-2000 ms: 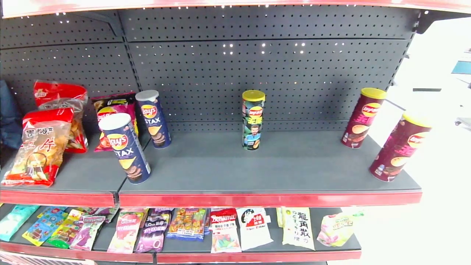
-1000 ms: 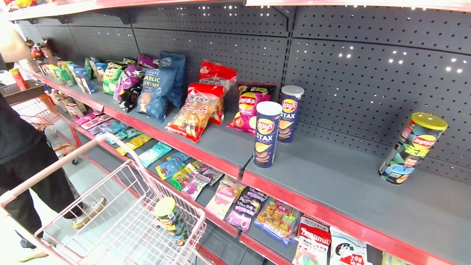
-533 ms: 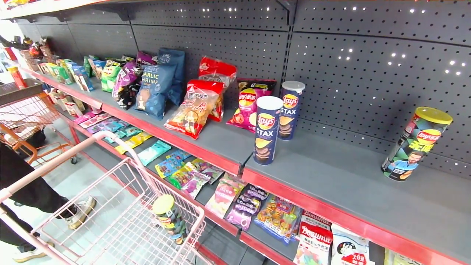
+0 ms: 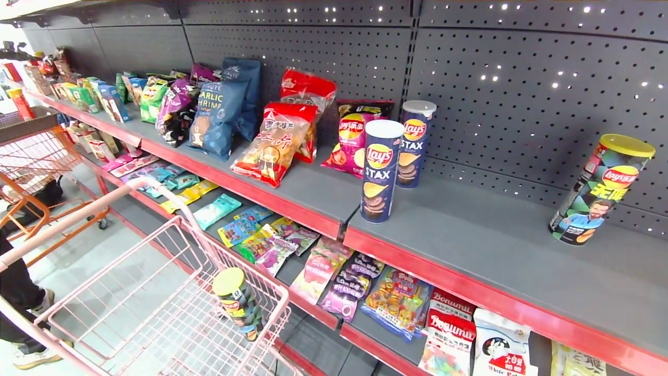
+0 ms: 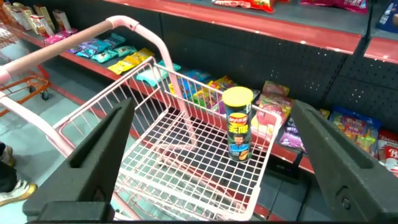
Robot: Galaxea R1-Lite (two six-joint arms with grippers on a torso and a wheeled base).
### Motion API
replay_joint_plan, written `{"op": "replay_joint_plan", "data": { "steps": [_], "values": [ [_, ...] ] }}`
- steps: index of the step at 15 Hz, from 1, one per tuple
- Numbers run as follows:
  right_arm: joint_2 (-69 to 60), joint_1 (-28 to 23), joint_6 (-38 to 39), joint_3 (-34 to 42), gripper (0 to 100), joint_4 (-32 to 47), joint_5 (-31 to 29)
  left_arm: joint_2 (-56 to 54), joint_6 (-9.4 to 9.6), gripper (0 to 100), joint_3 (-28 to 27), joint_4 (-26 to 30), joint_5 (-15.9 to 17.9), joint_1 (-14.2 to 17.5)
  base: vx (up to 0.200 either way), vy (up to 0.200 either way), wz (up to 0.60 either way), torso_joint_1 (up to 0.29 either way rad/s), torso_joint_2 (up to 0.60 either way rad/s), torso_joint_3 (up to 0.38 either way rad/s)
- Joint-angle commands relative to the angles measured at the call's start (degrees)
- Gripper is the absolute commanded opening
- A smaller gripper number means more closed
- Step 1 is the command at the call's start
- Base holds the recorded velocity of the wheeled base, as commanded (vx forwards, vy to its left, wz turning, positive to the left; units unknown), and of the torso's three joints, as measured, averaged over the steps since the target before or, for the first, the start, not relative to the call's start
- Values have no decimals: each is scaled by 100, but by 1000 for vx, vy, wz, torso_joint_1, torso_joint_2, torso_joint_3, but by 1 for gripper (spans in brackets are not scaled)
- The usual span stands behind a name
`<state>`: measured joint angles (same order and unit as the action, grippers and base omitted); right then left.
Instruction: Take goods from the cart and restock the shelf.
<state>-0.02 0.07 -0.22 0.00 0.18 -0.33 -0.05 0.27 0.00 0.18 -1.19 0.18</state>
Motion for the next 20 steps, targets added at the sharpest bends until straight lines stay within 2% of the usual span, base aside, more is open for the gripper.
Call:
{"op": "replay_joint_plan", "data": {
  "steps": [1,13,20],
  "values": [
    [2,1,-4,0,100,-1,-2,5,0,100,0,-1,-4,-1,0,0,0,-144,349,217],
    [2,1,-4,0,100,-1,-2,5,0,100,0,-1,-4,-1,0,0,0,-149,369,216],
    [2,1,-4,0,100,-1,-2,49,8,100,0,-1,14,-1,0,0,0,-177,483,301]
  ]
}}
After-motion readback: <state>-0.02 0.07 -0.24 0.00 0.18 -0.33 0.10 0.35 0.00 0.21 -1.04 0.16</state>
